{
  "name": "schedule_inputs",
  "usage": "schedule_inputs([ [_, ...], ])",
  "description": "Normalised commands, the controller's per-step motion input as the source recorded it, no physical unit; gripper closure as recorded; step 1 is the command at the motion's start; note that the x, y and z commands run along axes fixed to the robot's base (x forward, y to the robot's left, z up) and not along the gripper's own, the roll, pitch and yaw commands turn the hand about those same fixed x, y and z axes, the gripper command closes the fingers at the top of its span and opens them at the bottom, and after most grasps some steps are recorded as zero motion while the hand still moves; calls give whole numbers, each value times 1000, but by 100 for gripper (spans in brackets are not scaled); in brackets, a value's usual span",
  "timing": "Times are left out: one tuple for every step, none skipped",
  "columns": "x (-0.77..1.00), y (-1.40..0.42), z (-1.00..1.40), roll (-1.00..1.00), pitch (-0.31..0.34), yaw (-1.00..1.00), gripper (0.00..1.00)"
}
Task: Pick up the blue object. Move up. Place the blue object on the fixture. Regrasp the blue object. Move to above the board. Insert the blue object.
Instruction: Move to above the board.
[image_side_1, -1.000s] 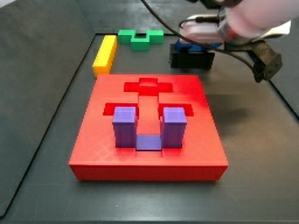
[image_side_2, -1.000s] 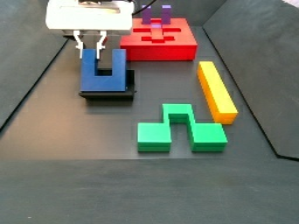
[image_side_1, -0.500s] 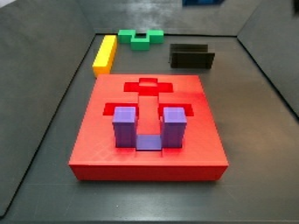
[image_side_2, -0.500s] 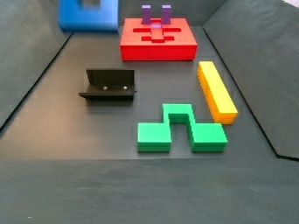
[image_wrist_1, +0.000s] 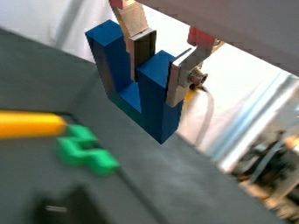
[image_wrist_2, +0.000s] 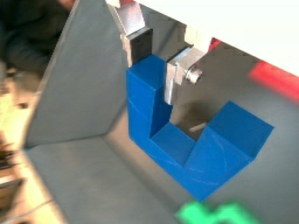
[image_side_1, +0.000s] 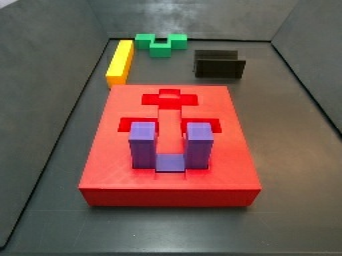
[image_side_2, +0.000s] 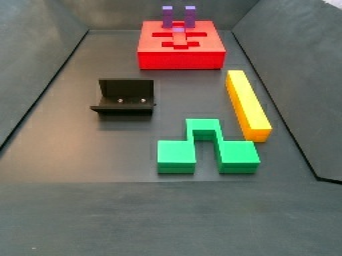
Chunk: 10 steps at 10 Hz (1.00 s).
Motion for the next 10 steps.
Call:
schedule_inputs([
  [-1400, -1285, 272, -1000, 55, -73, 100],
  [-1400, -1190, 235, -1000, 41, -63, 100],
  [-1400, -1172, 243, -1000, 41, -57, 100],
  [-1400, -1120, 235, -1000, 36, -55, 100],
  [-688, -493, 108, -1000, 32, -47, 100],
  [-323, -181, 42, -1000, 34, -48, 100],
  [-134, -62, 7, -1000, 57, -47, 100],
  [-87, -48, 19, -1000, 29, -36, 100],
  [-83, -10, 10, -1000, 8, -35, 100],
  [-82, 33, 8, -784, -16, -24, 100],
])
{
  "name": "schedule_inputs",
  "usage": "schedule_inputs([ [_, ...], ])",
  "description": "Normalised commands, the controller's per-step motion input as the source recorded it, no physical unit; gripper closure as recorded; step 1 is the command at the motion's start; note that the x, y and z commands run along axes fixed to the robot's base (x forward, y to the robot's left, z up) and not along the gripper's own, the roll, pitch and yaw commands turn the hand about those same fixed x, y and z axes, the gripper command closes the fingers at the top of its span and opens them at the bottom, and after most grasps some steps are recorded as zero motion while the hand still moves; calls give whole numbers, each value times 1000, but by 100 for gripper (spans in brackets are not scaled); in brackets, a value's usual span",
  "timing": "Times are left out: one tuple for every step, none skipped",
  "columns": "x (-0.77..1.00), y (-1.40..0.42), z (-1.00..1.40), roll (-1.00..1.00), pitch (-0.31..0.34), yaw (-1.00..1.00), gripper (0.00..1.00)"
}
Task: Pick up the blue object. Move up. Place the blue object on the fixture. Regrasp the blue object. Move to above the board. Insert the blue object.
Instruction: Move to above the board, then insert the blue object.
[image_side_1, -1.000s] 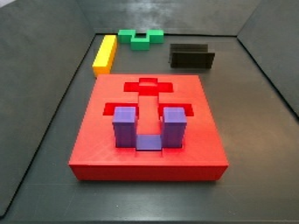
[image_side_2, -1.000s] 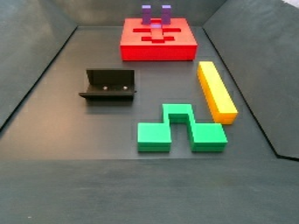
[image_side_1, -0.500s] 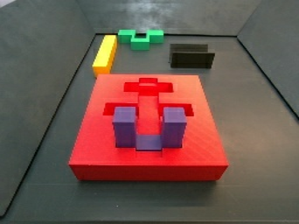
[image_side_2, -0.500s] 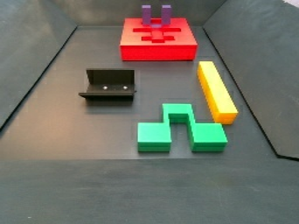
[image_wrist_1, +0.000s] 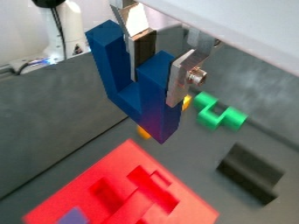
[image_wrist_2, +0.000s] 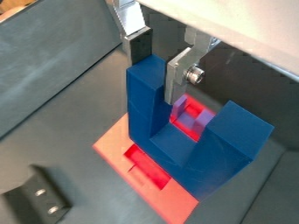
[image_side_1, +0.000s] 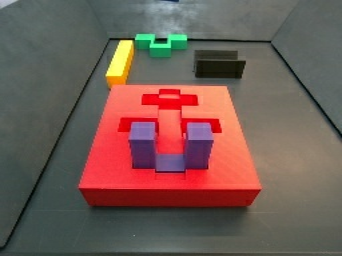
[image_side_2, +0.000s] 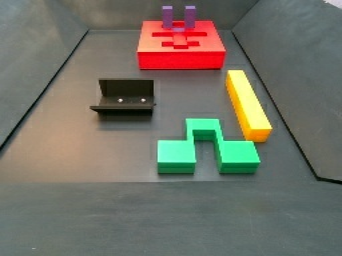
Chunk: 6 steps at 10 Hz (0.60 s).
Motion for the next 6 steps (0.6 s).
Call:
schedule_inputs([
  [-83, 32, 7, -494, -47, -11, 100],
  [-72, 22, 2, -314, -53, -8, 100],
  [-49, 15, 1, -202, -46, -6, 100],
  [820, 0, -366, 0, -317, 0, 100],
  [860, 0, -294, 0, -329, 0, 100],
  [854, 103, -306, -27, -293, 0, 100],
])
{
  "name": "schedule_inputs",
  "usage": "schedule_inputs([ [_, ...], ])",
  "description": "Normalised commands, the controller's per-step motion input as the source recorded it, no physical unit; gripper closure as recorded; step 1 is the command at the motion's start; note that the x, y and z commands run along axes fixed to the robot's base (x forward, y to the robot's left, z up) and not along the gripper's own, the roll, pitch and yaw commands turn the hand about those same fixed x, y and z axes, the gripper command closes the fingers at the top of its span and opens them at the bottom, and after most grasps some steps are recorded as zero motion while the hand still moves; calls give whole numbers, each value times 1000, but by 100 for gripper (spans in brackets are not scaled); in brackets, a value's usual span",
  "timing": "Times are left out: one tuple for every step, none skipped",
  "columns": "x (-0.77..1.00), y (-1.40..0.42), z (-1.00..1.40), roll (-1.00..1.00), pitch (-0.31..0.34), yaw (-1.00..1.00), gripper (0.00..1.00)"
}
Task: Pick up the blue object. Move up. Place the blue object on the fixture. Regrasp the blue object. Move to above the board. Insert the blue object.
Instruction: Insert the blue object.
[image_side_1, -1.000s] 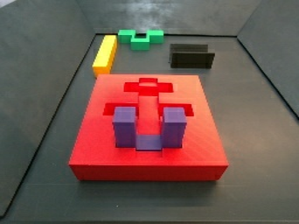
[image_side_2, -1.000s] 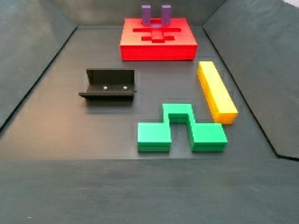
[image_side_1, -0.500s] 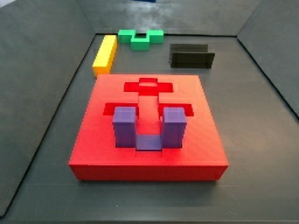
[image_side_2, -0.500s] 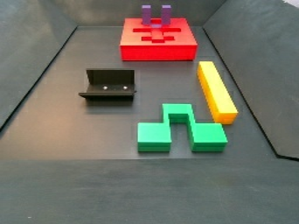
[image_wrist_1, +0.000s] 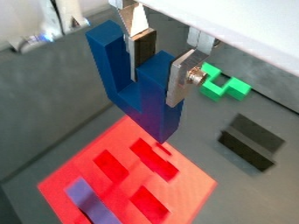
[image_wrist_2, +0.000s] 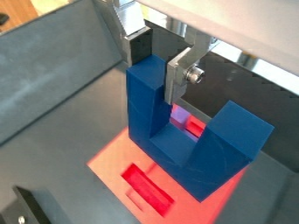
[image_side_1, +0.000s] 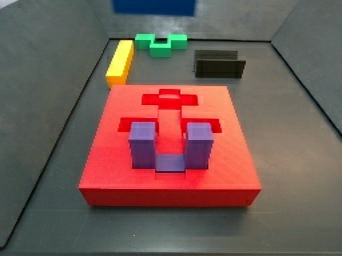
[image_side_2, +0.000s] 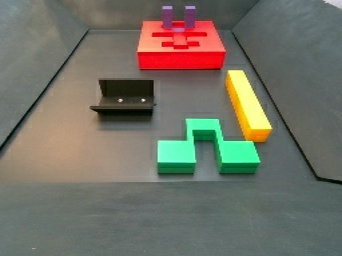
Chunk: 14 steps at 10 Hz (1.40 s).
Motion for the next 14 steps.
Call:
schedule_inputs([
  [920, 329, -634, -130, -133, 51, 100],
  [871, 497, -900, -226, -31, 183, 100],
  [514, 246, -1000, -84, -49, 180, 100],
  [403, 134, -840, -173, -51, 283, 100],
  [294, 126, -791, -193, -17, 311, 100],
  [166, 0, -997, -63, -54, 177, 100],
  [54, 0, -906, 0, -37, 103, 100],
  [0, 34, -837, 104, 0, 0, 100],
  [-126, 183, -703, 0, 0, 0, 100],
  [-174, 209, -663, -129, 0, 0, 100],
  [-9, 197, -394, -293, -23, 0, 100],
  [0, 91, 0, -271, -80, 26, 100],
  [0, 3, 0, -174, -37, 20, 100],
  [0, 0, 49, -134, -54, 29, 100],
])
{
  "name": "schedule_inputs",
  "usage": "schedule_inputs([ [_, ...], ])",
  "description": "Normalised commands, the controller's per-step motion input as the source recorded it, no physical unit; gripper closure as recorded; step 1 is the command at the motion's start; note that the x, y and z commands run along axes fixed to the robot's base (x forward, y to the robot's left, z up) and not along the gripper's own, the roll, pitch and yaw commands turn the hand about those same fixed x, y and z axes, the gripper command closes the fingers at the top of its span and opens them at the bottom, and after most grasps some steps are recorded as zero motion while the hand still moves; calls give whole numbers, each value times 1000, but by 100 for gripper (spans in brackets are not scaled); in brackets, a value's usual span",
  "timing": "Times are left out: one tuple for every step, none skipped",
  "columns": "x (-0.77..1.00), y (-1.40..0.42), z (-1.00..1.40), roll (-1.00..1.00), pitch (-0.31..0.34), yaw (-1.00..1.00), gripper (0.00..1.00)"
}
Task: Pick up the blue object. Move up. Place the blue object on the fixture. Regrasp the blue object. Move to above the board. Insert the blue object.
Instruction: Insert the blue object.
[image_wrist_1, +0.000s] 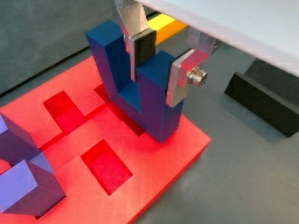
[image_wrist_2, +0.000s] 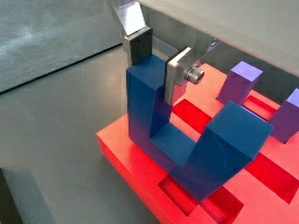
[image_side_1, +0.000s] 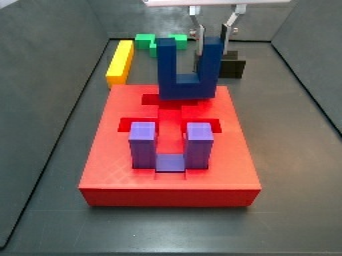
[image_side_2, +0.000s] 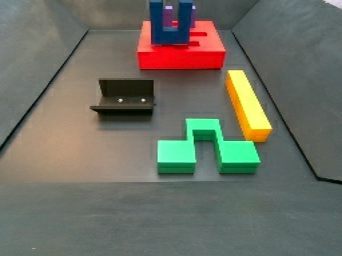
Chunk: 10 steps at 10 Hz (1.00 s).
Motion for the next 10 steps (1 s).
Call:
schedule_inputs([
  [-209, 0, 0, -159, -101, 0, 100],
  [-380, -6, -54, -60, -91, 0, 100],
  [-511, 0, -63, -4, -61, -100, 100],
  [-457, -31, -46, -59, -60, -80, 100],
  [-454, -71, -34, -106, -73, -49, 100],
  [-86, -103, 0, -129, -74, 0, 100],
  [97, -134, 0, -41, -11, 0, 100],
  [360, -23, -26, 0, 7, -31, 100],
  [280, 37, -54, 0, 51, -100, 100],
  [14, 66, -74, 0, 29, -46, 100],
])
